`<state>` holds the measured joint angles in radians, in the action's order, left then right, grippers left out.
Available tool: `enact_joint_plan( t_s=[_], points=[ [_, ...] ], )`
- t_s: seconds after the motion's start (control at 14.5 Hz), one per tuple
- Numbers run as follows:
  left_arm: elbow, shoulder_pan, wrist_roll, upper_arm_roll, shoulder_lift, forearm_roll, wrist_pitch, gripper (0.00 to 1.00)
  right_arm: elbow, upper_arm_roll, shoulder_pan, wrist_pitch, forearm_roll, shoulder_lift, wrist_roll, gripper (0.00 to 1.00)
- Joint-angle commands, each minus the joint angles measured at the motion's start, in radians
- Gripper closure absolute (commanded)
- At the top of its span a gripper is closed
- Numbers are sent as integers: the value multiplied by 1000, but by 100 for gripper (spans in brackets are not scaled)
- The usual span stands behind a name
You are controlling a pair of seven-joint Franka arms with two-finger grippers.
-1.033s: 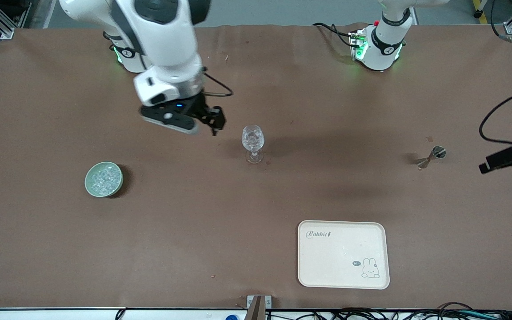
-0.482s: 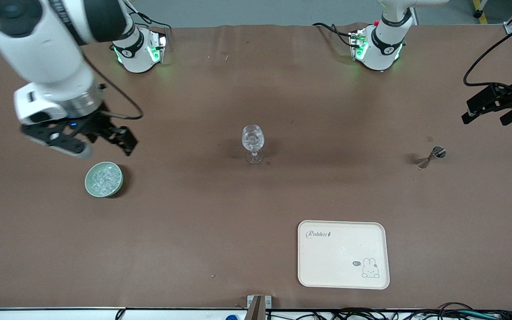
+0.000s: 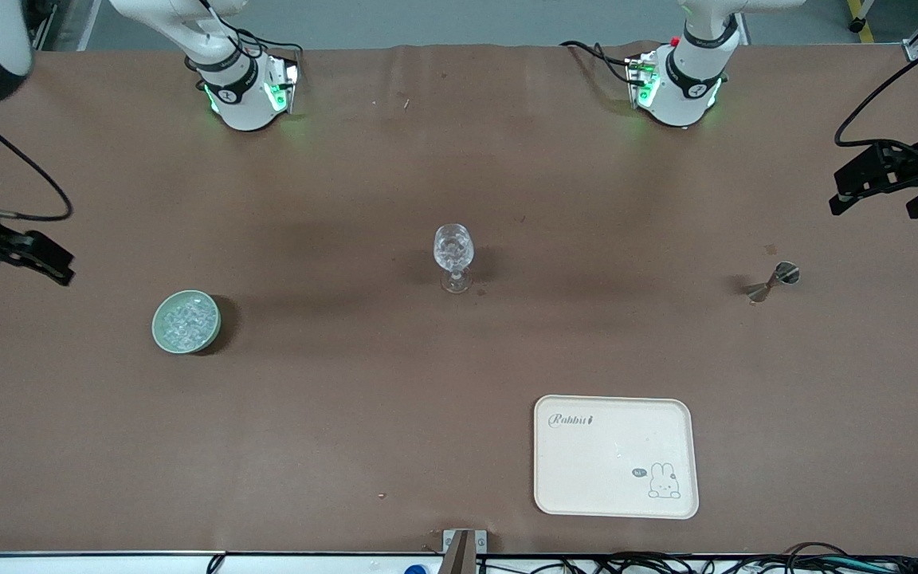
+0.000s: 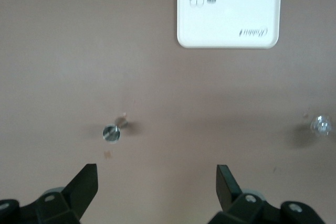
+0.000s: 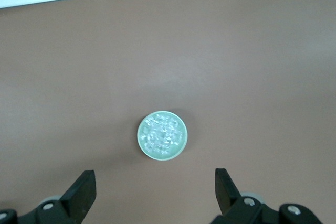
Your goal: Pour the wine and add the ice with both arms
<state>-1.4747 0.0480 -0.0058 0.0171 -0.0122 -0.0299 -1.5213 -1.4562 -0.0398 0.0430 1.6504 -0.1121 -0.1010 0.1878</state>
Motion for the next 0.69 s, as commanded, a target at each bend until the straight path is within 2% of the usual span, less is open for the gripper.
enact_joint_plan(
  t_s=[0.0, 0.41, 0.62],
  points=[
    [-2, -7, -34, 33, 1, 27, 21, 1, -24, 3, -52, -41, 31, 52, -76, 0],
    [-21, -7, -63, 44, 5, 25, 6, 1, -27, 6, -78, -104, 52, 93, -113, 0],
    [-42, -7, -63, 44, 9, 27, -17, 1, -30, 47, -94, -104, 52, 95, -100, 0]
  ],
)
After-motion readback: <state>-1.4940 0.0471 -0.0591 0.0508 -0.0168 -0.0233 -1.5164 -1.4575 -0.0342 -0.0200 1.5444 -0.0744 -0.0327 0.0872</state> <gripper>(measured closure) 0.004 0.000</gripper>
